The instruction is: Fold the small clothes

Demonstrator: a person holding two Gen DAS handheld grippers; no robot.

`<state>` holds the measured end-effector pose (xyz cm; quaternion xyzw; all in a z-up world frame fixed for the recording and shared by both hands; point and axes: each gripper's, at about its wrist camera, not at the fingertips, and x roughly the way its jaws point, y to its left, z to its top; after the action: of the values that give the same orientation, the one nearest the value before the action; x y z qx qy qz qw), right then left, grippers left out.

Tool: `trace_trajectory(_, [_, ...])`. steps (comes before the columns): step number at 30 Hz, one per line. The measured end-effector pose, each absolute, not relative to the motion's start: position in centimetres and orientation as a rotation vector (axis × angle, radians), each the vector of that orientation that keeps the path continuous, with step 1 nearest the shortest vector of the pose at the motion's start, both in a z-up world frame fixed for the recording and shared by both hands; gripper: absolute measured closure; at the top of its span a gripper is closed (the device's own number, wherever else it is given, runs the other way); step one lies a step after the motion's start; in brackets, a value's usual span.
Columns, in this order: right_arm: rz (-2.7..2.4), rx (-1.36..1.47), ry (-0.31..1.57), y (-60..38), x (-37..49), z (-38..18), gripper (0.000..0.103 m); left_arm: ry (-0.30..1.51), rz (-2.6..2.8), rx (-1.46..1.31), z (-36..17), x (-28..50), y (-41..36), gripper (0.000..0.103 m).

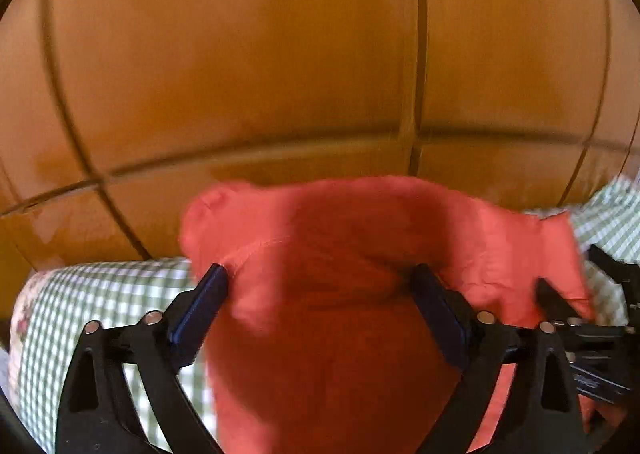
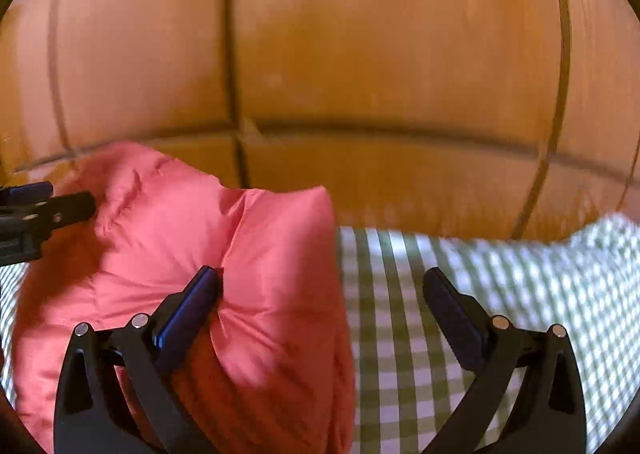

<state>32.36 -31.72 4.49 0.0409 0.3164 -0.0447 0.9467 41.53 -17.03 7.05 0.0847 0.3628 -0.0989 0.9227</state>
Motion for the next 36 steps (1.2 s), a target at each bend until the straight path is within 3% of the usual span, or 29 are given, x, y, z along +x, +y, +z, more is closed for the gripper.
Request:
trace_trajectory(8, [-0.065, 0.222, 0.706, -34.0, 35.2, -0.2, 0.002, 0.786, -0.172, 0.183, 2.6, 45.0, -18.6, 0.003])
trace_trajectory(16, [-0.088, 0.180, 0.676, -33.6, 34.6, -0.2, 0.002, 0.708, -0.116, 0.244, 1.5, 43.9, -19.6, 0.003])
trace_trajectory(28, [-0.212, 0.109, 0.486, -31.8, 21.2, 6.1, 0.002, 0.574, -0.133, 0.338, 5.4, 29.8, -18.9, 0.003])
trace_trajectory(36, [-0.264, 0.189, 0.619, -32.3, 18.4, 1.7, 0.002, 0.646, -0.131, 0.222, 5.4, 23.3, -17.3, 0.003])
